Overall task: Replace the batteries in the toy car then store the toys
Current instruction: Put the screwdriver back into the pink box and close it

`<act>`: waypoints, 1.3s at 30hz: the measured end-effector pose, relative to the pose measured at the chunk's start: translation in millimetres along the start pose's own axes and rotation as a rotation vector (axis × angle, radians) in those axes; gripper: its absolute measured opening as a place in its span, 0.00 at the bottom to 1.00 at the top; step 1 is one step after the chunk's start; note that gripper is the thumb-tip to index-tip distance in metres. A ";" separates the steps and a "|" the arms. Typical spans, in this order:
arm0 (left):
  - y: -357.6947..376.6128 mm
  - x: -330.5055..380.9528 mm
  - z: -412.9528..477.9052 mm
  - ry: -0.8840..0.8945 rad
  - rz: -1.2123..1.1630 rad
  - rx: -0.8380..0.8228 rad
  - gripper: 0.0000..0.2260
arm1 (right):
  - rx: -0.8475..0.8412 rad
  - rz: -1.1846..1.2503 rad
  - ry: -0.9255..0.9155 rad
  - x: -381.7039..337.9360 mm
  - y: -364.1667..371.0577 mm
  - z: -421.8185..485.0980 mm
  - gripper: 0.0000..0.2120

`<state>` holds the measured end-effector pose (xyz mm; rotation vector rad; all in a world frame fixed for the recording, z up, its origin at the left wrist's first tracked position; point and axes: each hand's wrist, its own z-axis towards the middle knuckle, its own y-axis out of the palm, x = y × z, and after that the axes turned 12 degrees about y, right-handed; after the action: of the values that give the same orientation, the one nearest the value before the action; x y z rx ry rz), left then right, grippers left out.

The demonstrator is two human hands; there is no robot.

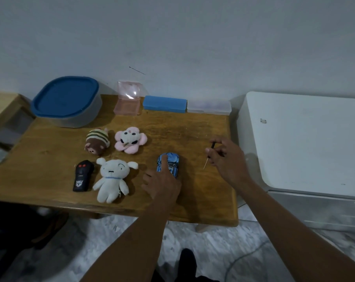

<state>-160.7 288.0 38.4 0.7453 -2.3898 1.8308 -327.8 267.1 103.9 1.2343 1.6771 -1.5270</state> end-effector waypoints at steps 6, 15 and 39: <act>-23.2 -0.6 -2.2 0.036 -0.078 0.037 0.44 | -0.015 -0.024 -0.021 -11.9 0.2 5.9 0.12; -116.2 -44.4 35.9 0.300 -0.318 0.404 0.26 | -0.010 0.011 -0.136 -78.0 26.0 34.2 0.08; -161.8 -147.7 299.8 0.390 -0.207 0.027 0.14 | 0.093 0.011 0.235 -168.8 274.0 192.7 0.08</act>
<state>109.4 33.2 46.8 0.5498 -1.9713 1.7387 -47.1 19.0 86.4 1.5204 1.7574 -1.5169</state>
